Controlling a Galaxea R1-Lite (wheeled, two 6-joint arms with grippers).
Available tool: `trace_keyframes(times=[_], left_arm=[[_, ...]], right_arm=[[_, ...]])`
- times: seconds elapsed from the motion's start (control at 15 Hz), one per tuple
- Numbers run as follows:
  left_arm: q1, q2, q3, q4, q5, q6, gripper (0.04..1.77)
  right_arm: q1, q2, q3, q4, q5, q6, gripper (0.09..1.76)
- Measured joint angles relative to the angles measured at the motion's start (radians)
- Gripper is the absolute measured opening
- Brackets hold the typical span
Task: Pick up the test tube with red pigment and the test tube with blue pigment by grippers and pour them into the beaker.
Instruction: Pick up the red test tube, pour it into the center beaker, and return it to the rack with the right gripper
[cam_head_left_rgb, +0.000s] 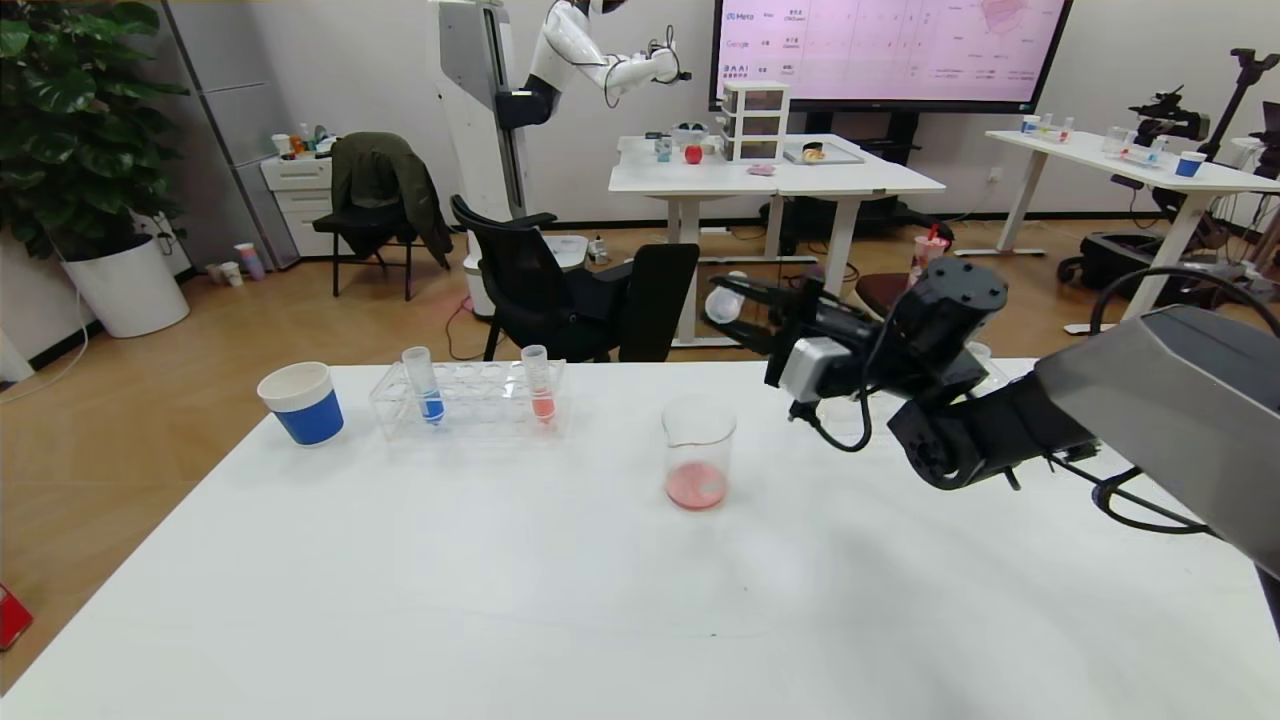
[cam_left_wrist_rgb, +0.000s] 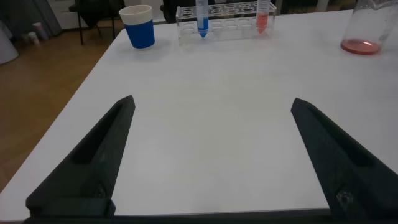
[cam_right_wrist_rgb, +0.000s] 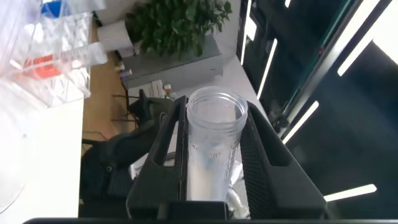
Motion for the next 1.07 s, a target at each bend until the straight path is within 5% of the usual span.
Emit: trace_keyframes(times=[0.07, 0.27, 0.47, 0.8, 1.07], left_arm=[[0.000, 0.000, 0.000, 0.000, 0.000, 0.000, 1.75], [0.000, 0.000, 0.000, 0.000, 0.000, 0.000, 1.75], [0.000, 0.000, 0.000, 0.000, 0.000, 0.000, 1.75], [0.000, 0.000, 0.000, 0.000, 0.000, 0.000, 1.75], [0.000, 0.000, 0.000, 0.000, 0.000, 0.000, 1.75]], right_arm=[[0.000, -0.029, 0.013, -0.031, -0.041, 0.106, 0.52], [0.017, -0.126, 0.112, -0.103, -0.364, 0.466, 0.52], [0.024, -0.214, 0.184, -0.036, -0.597, 0.733, 0.52], [-0.082, -0.344, 0.315, 0.236, -0.729, 0.958, 0.52], [-0.176, -0.433, 0.380, 0.308, -0.717, 1.029, 0.52]])
